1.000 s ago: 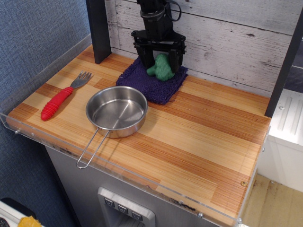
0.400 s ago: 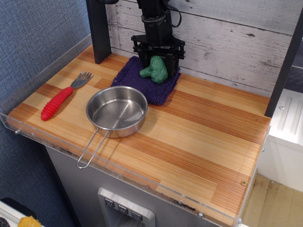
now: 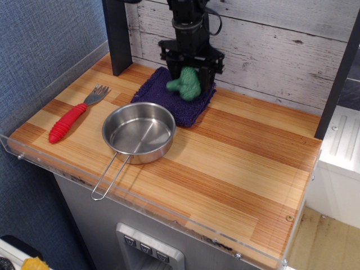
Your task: Place the broccoli on the front right edge of the table
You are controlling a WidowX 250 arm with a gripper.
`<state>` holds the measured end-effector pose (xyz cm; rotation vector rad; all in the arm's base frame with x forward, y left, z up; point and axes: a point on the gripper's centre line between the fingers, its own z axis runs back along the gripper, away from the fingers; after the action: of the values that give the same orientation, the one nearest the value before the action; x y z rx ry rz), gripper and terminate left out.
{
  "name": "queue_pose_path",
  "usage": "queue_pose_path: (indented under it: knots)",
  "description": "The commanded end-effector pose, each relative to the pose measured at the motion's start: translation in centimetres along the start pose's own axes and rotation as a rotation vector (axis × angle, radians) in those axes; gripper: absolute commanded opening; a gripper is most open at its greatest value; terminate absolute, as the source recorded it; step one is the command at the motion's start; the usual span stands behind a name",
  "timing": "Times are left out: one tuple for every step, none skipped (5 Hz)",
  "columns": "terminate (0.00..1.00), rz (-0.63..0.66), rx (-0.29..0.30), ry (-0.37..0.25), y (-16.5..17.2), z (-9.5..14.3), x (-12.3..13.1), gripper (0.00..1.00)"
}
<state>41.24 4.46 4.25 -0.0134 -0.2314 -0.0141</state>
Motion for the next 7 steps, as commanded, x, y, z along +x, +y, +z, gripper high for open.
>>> queue_pose_path:
  knots:
    - [0.00,-0.027,0.037,-0.121,-1.8,7.2,-0.6,0.00]
    - [0.00,-0.067,0.002,-0.104,-4.8,7.8,-2.2,0.00]
    - [0.00,-0.079,-0.019,-0.070,-8.4,7.5,-5.0,0.00]
    - [0.00,-0.078,-0.071,-0.062,-12.1,6.6,-9.7,0.00]
    - [0.00,-0.029,-0.034,-0.048,-14.5,5.5,-14.7,0.00]
    - [0.00,0.028,-0.026,-0.087,-13.6,4.5,-16.8,0.00]
    - [0.00,0.045,-0.012,-0.115,-12.2,4.8,-16.2,0.00]
